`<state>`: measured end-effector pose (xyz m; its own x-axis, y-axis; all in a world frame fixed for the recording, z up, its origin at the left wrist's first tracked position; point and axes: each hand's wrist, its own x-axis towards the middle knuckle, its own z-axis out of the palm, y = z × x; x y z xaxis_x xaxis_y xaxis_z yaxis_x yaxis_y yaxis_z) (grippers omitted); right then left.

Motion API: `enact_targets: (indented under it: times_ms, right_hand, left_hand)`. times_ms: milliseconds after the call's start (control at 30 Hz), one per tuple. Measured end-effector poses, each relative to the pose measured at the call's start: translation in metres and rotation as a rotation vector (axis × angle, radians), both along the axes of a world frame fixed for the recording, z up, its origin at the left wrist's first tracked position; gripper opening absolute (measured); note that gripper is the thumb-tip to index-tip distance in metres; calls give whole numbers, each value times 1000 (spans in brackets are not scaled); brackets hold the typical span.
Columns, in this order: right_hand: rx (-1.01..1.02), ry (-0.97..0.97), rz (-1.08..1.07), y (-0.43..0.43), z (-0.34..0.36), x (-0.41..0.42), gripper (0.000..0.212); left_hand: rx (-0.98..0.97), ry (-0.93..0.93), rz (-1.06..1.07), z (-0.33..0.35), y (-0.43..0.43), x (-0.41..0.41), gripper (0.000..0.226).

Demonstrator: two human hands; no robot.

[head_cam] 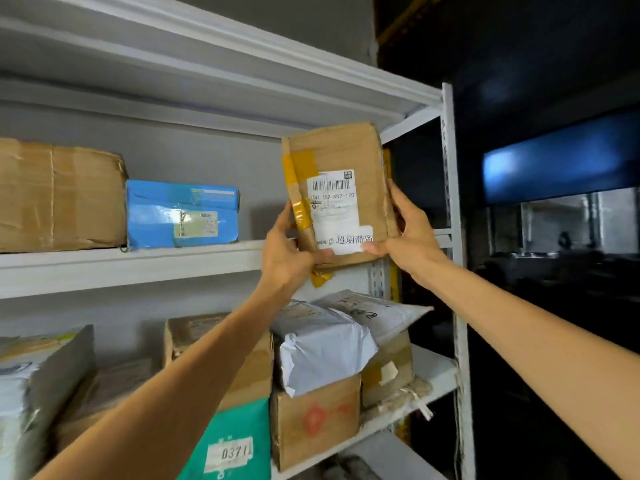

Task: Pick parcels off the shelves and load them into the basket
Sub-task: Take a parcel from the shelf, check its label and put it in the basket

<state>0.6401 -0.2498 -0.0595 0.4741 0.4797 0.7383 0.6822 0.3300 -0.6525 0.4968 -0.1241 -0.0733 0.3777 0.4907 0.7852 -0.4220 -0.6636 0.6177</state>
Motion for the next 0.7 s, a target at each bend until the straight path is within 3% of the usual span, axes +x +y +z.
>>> enact_targets:
  times_ms: [100, 333, 533, 700]
  right_hand:
    - [20, -10, -95, -38, 1, 5, 106]
    - [33, -17, -364, -152, 1, 24, 98]
    - [40, -48, -660, -294, -28, 20, 110]
    - [81, 41, -914, -423, -62, 6, 107]
  left_hand:
    - [-20, -39, -123, -8, -27, 16, 82]
    - [-38, -28, -417, -10, -102, 84, 97]
    - [9, 26, -721, -29, -224, 146, 100]
    - [-7, 99, -968, -56, -357, 187, 95]
